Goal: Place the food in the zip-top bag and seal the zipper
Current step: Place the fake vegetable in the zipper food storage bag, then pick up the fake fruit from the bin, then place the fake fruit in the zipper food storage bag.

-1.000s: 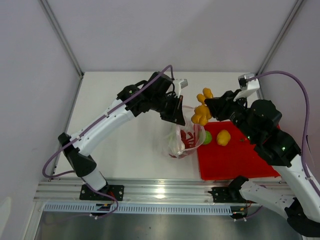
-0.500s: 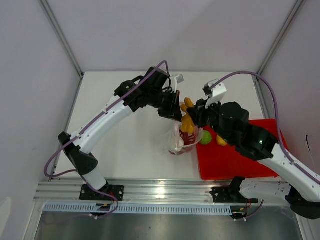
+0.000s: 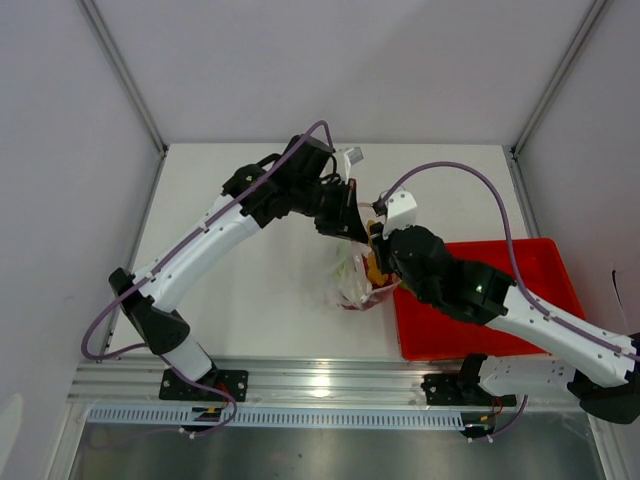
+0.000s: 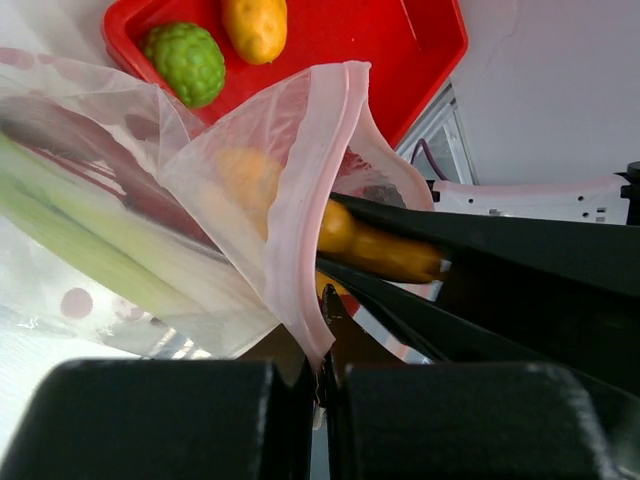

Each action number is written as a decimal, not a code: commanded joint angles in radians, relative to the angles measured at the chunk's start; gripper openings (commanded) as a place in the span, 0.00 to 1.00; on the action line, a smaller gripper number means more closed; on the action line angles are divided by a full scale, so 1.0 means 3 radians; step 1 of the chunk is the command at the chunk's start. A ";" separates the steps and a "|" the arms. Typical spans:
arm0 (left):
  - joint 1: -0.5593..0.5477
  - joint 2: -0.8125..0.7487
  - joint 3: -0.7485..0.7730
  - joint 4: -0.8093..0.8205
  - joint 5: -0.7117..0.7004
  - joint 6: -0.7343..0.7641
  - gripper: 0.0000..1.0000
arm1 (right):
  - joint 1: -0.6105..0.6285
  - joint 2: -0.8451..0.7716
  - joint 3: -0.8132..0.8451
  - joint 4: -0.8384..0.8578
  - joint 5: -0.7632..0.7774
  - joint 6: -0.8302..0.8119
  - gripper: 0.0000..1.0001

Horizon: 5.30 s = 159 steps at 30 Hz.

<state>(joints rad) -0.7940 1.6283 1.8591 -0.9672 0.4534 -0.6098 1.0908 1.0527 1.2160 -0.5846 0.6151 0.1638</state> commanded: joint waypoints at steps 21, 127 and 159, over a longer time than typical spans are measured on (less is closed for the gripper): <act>0.0003 -0.0432 -0.0271 0.0463 0.0442 -0.0227 0.01 | -0.0184 -0.0512 -0.1189 0.1882 0.0455 0.0154 0.04; 0.0366 -0.0867 -0.1155 0.0759 0.0437 -0.0074 0.00 | -0.3590 0.0689 -0.1900 0.0773 -0.1892 0.1586 0.66; 0.0366 -0.0729 -0.1033 0.0770 0.0457 -0.0125 0.00 | -0.1050 0.0033 0.0216 0.0036 -0.2051 0.1218 0.55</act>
<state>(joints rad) -0.6933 1.4216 1.5028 -0.7872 0.5545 -0.6456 0.7124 1.0000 1.2507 -0.5709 -0.0410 0.5606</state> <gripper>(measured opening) 0.006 0.696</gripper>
